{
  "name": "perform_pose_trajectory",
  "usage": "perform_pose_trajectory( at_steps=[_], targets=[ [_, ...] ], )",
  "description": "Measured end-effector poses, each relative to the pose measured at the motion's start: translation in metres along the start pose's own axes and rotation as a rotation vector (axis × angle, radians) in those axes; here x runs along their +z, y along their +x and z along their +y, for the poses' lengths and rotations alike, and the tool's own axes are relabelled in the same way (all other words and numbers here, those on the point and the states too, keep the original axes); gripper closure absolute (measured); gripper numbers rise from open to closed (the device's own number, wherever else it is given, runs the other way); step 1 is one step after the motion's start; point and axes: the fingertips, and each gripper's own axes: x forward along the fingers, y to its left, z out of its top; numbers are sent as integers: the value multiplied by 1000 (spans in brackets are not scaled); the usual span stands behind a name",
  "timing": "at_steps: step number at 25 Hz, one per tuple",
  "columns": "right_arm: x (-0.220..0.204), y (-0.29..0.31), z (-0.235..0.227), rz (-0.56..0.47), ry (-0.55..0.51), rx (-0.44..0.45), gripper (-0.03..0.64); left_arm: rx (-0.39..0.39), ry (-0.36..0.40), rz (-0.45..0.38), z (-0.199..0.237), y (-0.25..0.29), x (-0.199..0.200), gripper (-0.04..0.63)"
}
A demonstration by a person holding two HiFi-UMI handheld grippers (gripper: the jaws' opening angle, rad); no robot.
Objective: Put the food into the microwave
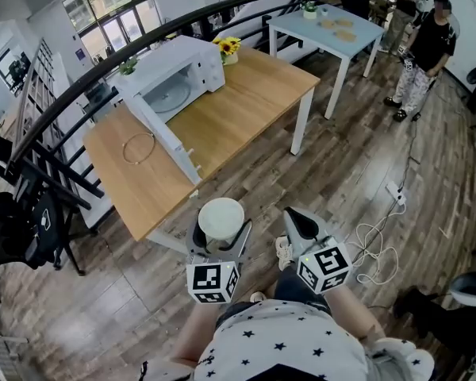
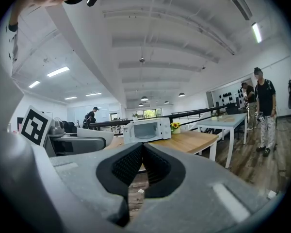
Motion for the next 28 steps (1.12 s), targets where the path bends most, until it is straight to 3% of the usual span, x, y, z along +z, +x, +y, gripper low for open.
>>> perform_pose_trajectory(
  at_steps=[14, 28],
  targets=[
    [31, 103, -86, -21, -9, 23, 611, 44, -5, -9, 34, 121, 15, 103],
    [77, 204, -182, -10, -41, 102, 611, 154, -38, -24, 66, 254, 44, 103]
  ],
)
